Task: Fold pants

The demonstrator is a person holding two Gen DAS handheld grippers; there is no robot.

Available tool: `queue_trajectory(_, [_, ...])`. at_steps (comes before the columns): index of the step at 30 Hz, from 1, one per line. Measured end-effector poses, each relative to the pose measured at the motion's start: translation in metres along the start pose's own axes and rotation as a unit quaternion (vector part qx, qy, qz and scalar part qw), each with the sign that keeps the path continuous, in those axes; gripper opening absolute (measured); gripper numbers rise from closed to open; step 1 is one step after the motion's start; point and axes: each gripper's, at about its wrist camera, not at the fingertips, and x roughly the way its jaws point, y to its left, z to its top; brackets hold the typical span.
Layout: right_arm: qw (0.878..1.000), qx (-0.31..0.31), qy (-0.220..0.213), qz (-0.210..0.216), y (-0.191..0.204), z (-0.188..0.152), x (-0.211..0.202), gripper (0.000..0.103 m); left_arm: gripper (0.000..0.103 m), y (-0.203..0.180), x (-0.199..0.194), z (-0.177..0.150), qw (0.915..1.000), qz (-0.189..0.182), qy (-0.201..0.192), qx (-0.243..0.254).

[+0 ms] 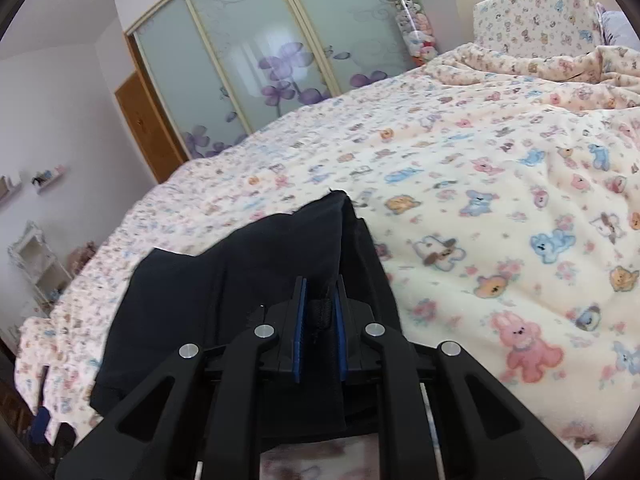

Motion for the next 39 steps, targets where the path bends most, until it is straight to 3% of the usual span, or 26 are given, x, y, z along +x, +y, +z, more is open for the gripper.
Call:
queue_trajectory(2, [0.999,0.017,0.027,-0.011,-0.007,-0.005,0.013,0.016,0.101,0.002,0.002,0.0,1.0,0.003,0.006,-0.002])
queue_trajectory(5, [0.998,0.048,0.042,0.011,-0.019,-0.006,0.016,0.019,0.101,0.004,0.006,0.0,0.9999,0.003,0.014,-0.006])
queue_trajectory(8, [0.996,0.073,0.038,0.032,-0.025,-0.006,0.009,0.037,0.101,0.005,0.009,-0.001,0.9997,0.003,0.021,-0.008])
queue_trajectory(11, [0.994,0.107,-0.005,0.014,-0.034,-0.005,-0.011,0.056,0.101,0.004,0.013,-0.002,0.9996,0.006,0.028,-0.007])
queue_trajectory(16, [0.99,0.085,-0.061,0.09,-0.025,0.0,-0.036,0.056,0.101,0.001,0.016,-0.002,0.9996,0.01,0.027,0.001])
queue_trajectory(20, [0.985,0.025,-0.049,0.166,0.006,-0.001,-0.038,0.056,0.101,-0.001,0.02,-0.002,0.9993,0.009,0.035,0.0])
queue_trajectory(21, [0.985,0.017,-0.041,0.169,0.009,-0.002,-0.038,0.057,0.101,-0.001,0.02,-0.002,0.9993,0.009,0.037,-0.001])
queue_trajectory(22, [0.987,0.004,-0.023,0.158,0.014,-0.004,-0.033,0.058,0.101,-0.001,0.021,-0.003,0.9992,0.008,0.038,-0.002])
queue_trajectory(23, [0.99,-0.002,-0.005,0.139,0.018,-0.006,-0.027,0.07,0.101,-0.001,0.022,-0.003,0.9992,0.008,0.04,-0.003])
queue_trajectory(25, [0.994,-0.013,0.07,0.081,0.018,-0.016,0.002,0.074,0.101,-0.001,0.023,-0.003,0.9989,0.007,0.045,-0.005])
queue_trajectory(29, [0.995,-0.022,0.067,0.07,0.022,-0.017,0.001,0.074,0.101,-0.007,0.023,0.002,0.9986,0.013,0.051,0.009])
queue_trajectory(34, [0.995,-0.023,0.064,0.073,0.025,-0.015,0.005,0.081,0.101,-0.026,0.029,0.036,0.9982,0.015,0.024,0.053])
queue_trajectory(39, [0.995,-0.036,0.064,0.065,0.027,-0.018,0.014,0.084,0.101,-0.048,0.052,0.065,0.9976,-0.001,0.012,0.068])
